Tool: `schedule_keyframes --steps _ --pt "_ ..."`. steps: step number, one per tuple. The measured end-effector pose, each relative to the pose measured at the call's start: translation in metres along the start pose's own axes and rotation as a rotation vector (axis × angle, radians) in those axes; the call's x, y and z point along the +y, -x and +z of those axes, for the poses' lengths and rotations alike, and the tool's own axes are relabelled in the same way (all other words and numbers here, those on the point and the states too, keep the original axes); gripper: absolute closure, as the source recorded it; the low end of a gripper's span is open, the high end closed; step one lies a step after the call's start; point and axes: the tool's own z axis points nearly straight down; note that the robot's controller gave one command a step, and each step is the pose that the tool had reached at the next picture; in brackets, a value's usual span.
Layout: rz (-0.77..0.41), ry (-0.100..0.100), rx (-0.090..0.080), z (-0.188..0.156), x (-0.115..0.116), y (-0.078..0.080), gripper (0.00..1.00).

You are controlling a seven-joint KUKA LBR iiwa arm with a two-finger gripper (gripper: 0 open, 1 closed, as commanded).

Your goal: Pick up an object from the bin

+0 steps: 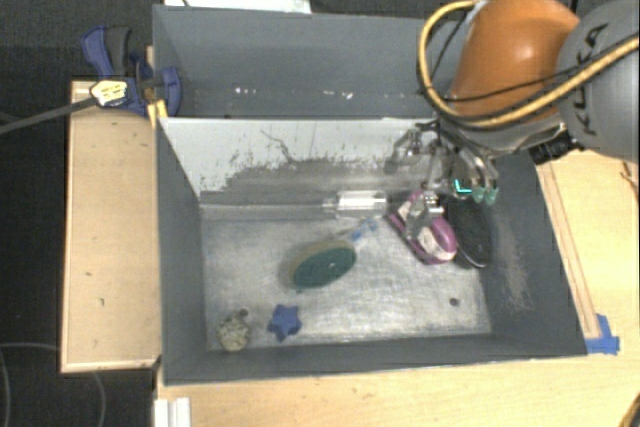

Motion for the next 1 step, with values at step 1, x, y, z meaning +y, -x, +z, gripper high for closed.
schedule_keyframes --steps 1 --pt "-0.068 0.001 0.002 0.1374 0.0356 -0.0235 0.0"
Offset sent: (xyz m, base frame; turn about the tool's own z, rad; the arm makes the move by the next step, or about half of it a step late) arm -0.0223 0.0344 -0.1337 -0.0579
